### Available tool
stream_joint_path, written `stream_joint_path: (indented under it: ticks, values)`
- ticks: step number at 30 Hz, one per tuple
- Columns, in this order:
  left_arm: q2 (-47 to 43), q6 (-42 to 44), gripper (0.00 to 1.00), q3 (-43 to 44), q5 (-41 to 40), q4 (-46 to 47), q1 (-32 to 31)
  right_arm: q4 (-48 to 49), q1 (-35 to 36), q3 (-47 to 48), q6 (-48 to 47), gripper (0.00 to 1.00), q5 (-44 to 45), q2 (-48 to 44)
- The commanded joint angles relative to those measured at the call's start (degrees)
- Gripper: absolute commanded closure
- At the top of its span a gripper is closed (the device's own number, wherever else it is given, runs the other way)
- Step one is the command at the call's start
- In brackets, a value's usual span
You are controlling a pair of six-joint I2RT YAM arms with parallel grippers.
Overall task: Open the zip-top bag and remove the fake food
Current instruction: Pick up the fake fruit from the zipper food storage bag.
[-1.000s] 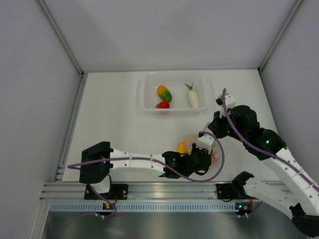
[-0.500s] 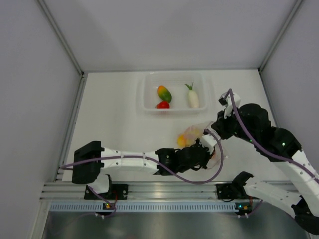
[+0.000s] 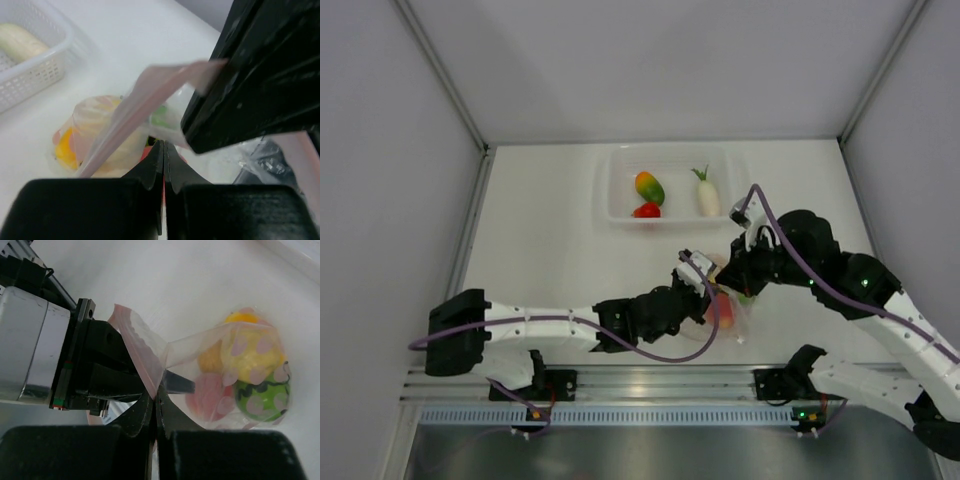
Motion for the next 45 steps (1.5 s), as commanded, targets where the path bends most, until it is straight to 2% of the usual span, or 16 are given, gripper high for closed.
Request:
stream_joint_path:
  ticks: [1,2,8,12,20,23,25,29,31,32,34,40,45]
  values:
    - [1.2,3.7,1.00,1.1,1.0,9.9,-0.1,6.5,2.3,-1.1,2.4,1.00,-2.8,-0.8]
    - [2.1,4.3,1.00,1.9,2.2,9.9,-0.1,7.2,2.5,-1.2,3.0,1.00,-1.9,-1.1]
    - [6.3,3.3,1.00,2.4,7.4,9.9,-0.4,4.9,2.8,0.8,8.0,1.00,21.3,-3.1]
    - [7.7,3.3,1.00,1.1,5.8,9.9,-1.1,3.7,2.8,-0.6,8.9,1.00,26.8,-2.2]
    - [13.8,6.1,0.99,2.0,8.1,9.9,-1.2,5.0,2.8,-1.4,8.7,1.00,22.6,-2.8]
    - [15.3,8.6,0.88,1.9,8.7,9.9,-1.2,4.9,2.8,-0.9,9.2,1.00,20.6,-3.4]
    - [15.9,9.7,0.85,2.0,8.7,9.9,-1.2,5.2,2.7,-0.8,9.4,1.00,19.4,-3.7]
    - [16.7,10.9,0.66,2.4,10.4,10.9,-1.2,6.5,2.8,-1.9,10.3,1.00,15.6,-4.1]
    - [18.0,11.4,0.61,3.3,10.8,10.8,-1.2,6.8,2.7,-2.0,10.5,1.00,15.0,-4.1]
    - [18.4,11.9,0.52,3.7,11.0,10.8,-1.2,7.0,2.7,-2.1,10.7,1.00,14.1,-4.3]
    - [19.6,12.3,0.41,4.0,11.2,10.7,-1.1,7.4,2.8,-2.1,10.8,1.00,13.3,-4.5]
    - [22.2,12.9,0.36,4.8,9.9,10.7,-0.8,8.0,2.8,-2.6,11.3,1.00,8.9,-5.6]
    - [23.7,13.0,0.32,5.5,3.4,10.7,-0.6,10.2,2.8,-4.2,12.2,1.00,3.1,-6.5]
